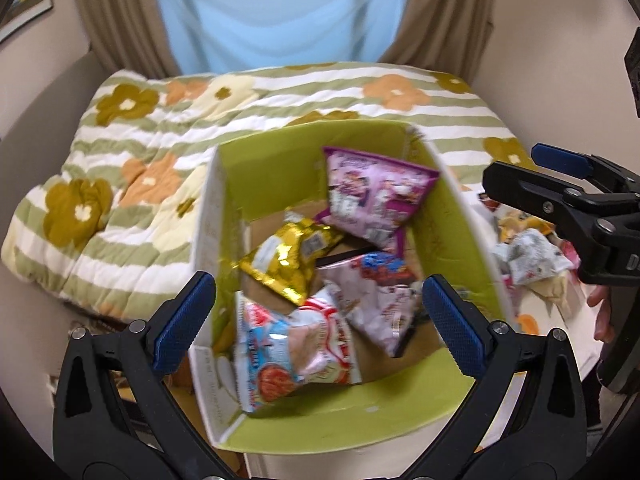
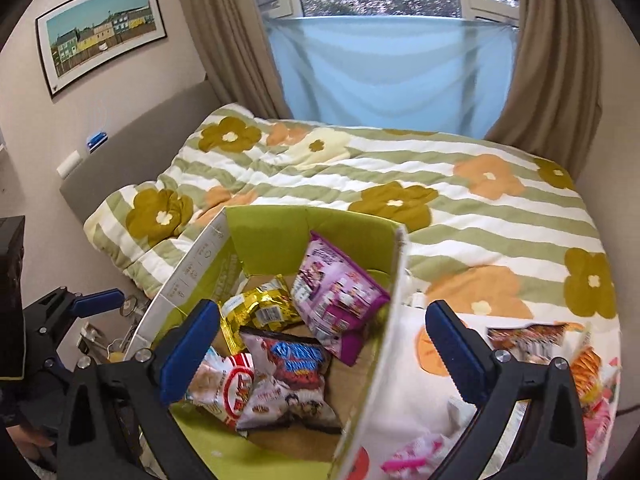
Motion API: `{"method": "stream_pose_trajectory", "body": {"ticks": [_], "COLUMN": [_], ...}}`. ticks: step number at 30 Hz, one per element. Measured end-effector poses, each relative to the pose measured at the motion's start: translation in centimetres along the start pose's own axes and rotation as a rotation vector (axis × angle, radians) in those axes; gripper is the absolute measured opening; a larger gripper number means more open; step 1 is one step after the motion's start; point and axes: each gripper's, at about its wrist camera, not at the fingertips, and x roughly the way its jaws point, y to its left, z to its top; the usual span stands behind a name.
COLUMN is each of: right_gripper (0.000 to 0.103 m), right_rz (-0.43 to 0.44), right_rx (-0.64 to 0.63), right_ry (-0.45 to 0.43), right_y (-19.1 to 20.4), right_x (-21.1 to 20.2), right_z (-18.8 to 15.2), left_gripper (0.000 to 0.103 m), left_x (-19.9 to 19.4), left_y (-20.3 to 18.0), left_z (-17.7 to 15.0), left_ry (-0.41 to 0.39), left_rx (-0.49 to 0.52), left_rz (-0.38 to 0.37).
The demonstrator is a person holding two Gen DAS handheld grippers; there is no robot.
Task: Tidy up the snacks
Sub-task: 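Move both tools back over the remaining snack bags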
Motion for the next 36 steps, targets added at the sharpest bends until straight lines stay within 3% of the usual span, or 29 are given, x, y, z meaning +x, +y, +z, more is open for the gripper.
{"method": "stream_pose_trajectory", "body": {"ticks": [12, 15, 19, 26, 36], "right_gripper": [0.103, 0.103, 0.103, 0.103, 0.103], "right_rz": [-0.065, -0.087, -0.053, -0.045, -0.034], "right_rx": [0.041, 0.016, -0.002, -0.030, -0.080], "right_ry": [-0.063, -0.055, -0.023, 0.048, 0.124], "right_y": [-7.5, -10.4, -14.2, -19.8, -22.9], "right_x": [-10.2, -11.8, -13.3, -13.4, -10.6], "right_z": [-3.6, -5.1, -6.9, -10.3, -13.4], "left_gripper": [0.102, 0.102, 0.103, 0.102, 0.102], "left_x": [-2.2, -2.6, -2.5, 0.3, 7.7], "left_y": [-9.9, -12.9, -17.3, -23.2, -27.1], "left_z": [0.9, 1.3, 1.7, 2.2, 2.6], "left_ry": [-0.048, -0.058, -0.061, 0.007, 0.180], "left_rx": [0.006, -0.020, -0.022, -0.043, -0.039], "left_rz": [-0.075, -0.089, -0.071, -0.090, -0.092]}}
